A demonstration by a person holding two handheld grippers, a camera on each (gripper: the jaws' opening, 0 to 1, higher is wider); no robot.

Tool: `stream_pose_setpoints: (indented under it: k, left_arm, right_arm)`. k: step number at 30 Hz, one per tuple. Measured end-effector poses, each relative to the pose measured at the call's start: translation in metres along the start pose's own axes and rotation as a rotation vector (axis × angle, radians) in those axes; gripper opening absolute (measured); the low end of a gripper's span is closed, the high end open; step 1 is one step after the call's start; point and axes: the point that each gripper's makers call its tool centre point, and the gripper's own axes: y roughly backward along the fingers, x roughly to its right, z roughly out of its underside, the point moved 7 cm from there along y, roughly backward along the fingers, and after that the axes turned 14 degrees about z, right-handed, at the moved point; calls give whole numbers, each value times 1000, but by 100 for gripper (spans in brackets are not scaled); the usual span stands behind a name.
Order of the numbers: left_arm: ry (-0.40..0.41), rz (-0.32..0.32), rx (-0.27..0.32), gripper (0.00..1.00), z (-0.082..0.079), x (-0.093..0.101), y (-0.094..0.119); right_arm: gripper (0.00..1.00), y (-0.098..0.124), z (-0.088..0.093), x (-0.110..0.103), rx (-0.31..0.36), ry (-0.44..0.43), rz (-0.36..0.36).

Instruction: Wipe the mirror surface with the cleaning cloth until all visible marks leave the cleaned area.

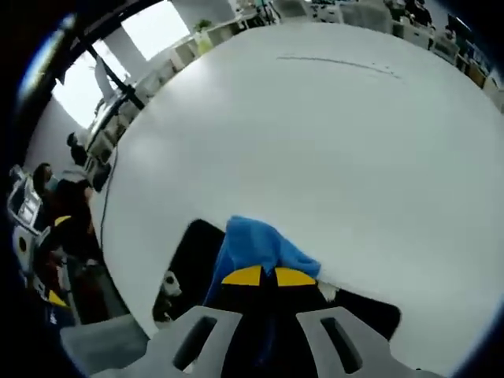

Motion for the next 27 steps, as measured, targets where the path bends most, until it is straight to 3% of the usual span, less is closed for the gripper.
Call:
stream_pose_setpoints:
  k: [2,6,16,19,22,27]
  left_arm:
    - [-7,3,-1,100,-3,-1,-2]
    - [-23,15,-4,100,-9,2,-6]
    - [-45,40,-3,100,-11,5,-10]
    - [-47,46,-7,100,-9,7,-8]
    - [-55,44,-25,100,-5,7,-8]
    - [-61,53,-19,100,-9,9,-9]
  right_arm:
    - [0,3,6,1,27,-1,-10]
    - [0,7,12,11,4,-58,13]
    - [0,11,23,42,-10,-73,58]
    - [0,10,22,40,-5,-73,67]
    - [0,8,22,35,18,-55,124]
    - [0,16,39,27,56,-69,127]
